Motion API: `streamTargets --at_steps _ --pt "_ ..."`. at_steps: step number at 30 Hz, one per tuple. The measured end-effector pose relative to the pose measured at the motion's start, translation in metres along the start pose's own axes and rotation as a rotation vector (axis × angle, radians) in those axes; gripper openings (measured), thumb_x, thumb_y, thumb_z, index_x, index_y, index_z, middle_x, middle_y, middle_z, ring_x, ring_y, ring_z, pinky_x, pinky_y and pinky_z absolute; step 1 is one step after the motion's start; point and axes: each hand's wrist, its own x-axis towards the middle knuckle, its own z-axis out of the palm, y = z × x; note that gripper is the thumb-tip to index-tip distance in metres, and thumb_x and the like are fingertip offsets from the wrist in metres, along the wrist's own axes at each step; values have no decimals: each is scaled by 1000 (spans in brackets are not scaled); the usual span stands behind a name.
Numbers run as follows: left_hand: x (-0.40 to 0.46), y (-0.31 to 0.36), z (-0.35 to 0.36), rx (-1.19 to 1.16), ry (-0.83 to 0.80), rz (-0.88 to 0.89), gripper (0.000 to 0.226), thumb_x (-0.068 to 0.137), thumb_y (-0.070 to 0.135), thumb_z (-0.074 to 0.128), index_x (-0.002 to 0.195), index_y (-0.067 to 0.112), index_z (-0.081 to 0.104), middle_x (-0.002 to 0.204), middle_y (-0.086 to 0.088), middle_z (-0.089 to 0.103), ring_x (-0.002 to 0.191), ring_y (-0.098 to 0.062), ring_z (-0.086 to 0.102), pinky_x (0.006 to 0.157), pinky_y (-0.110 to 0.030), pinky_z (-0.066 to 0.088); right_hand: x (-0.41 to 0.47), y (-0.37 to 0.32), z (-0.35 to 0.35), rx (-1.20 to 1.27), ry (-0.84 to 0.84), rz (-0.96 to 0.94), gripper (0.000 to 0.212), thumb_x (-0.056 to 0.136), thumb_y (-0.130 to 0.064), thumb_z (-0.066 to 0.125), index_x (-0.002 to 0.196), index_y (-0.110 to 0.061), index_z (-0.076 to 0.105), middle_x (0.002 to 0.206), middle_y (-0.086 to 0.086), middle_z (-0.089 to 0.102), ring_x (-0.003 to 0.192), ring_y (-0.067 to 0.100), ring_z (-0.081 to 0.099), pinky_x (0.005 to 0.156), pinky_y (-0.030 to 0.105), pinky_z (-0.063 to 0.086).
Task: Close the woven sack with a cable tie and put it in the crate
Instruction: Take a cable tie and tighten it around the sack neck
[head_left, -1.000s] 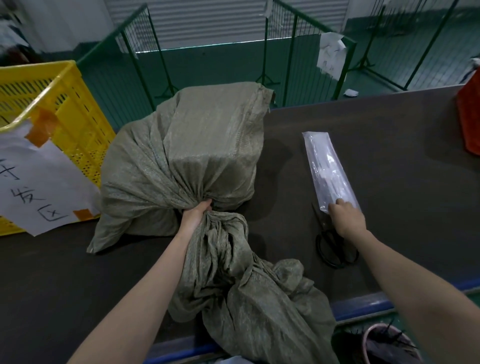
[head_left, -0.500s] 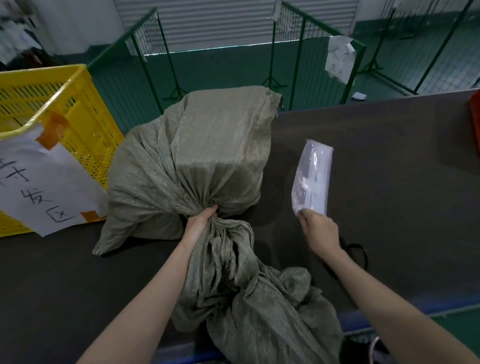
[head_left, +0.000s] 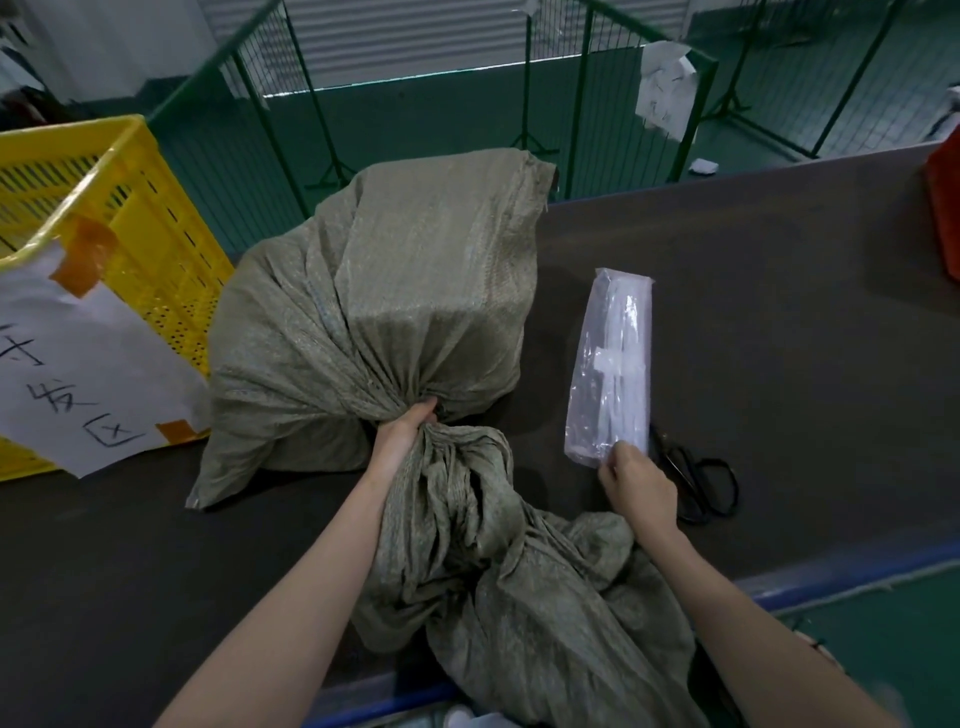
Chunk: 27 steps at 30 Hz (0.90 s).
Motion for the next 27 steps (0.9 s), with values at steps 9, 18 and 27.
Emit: streamTargets --at_steps 9,18,27 --pt "6 -6 -1 3 9 -64 24 87 17 66 65 9 58 43 9 59 53 -10 57 61 -22 40 12 23 -7 -9 73 85 17 88 -20 57 86 -4 53 84 18 64 83 39 60 70 44 40" --pt "12 -11 -3 -3 -16 -29 28 86 17 65 60 10 57 46 8 59 55 -11 54 67 -24 39 7 13 1 121 133 218 16 96 -23 44 97 -7 48 89 21 67 80 44 63 60 41 41" --pt "13 -12 -4 -20 -20 -45 27 86 17 66 61 9 58 47 6 60 59 -13 54 71 -25 39 16 10 -7 572 353 331 10 89 -17 61 88 -7 59 83 17 64 78 34 58 68 39 46"
